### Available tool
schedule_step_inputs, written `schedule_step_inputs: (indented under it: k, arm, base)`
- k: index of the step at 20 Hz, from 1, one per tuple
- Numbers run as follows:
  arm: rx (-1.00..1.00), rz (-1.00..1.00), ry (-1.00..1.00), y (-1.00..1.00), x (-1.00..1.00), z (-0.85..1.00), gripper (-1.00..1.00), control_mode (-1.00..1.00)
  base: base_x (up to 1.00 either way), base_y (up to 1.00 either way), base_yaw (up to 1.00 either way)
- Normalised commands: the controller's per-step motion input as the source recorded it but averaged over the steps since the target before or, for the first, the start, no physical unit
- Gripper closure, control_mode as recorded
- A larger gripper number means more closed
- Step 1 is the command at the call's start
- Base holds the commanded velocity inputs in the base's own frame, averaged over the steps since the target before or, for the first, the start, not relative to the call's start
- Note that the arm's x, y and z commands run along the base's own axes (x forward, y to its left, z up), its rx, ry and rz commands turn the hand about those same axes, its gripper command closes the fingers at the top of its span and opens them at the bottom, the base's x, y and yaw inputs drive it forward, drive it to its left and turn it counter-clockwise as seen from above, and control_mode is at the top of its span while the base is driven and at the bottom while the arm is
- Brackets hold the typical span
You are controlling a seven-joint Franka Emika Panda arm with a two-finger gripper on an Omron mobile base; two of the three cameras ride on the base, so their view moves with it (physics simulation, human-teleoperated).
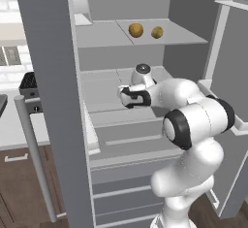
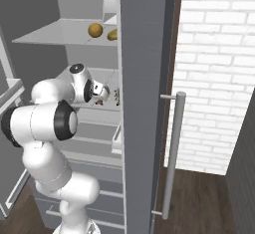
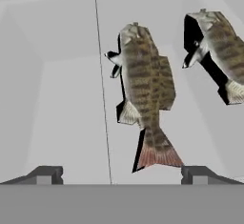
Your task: Place one potato and one fish in each tupperware on the nearby counter, to pack two identical lunches.
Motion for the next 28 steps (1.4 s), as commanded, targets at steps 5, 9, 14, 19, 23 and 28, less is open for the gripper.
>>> schedule_step_inputs:
  k: [5,9,14,19,23,28]
  arm:
    - [0.06,-0.04,0.03,-0.41,0.26,0.0,-1.0,-1.0]
    - [0.0,0.0,0.02,-0.08,0.23,0.0,-1.0,-1.0]
    - [0.0,0.0,0.01,-0.06,0.21,-0.09,-1.0,-1.0]
    - [0.0,0.0,0.0,0.0,0.26,-0.15,-1.0,-1.0]
    - [-0.02,0.0,0.01,0.04,0.18,-0.27,-1.0,-1.0]
    - [-0.01,0.0,0.01,0.09,0.07,-0.32,-1.0,-1.0]
  base:
    - [0.0,0.0,0.0]
    - [0.0,0.0,0.0]
    - [0.0,0.0,0.0]
    - [0.0,0.0,0.0]
    - [0.0,0.0,0.0]
    - [0.0,0.0,0.0]
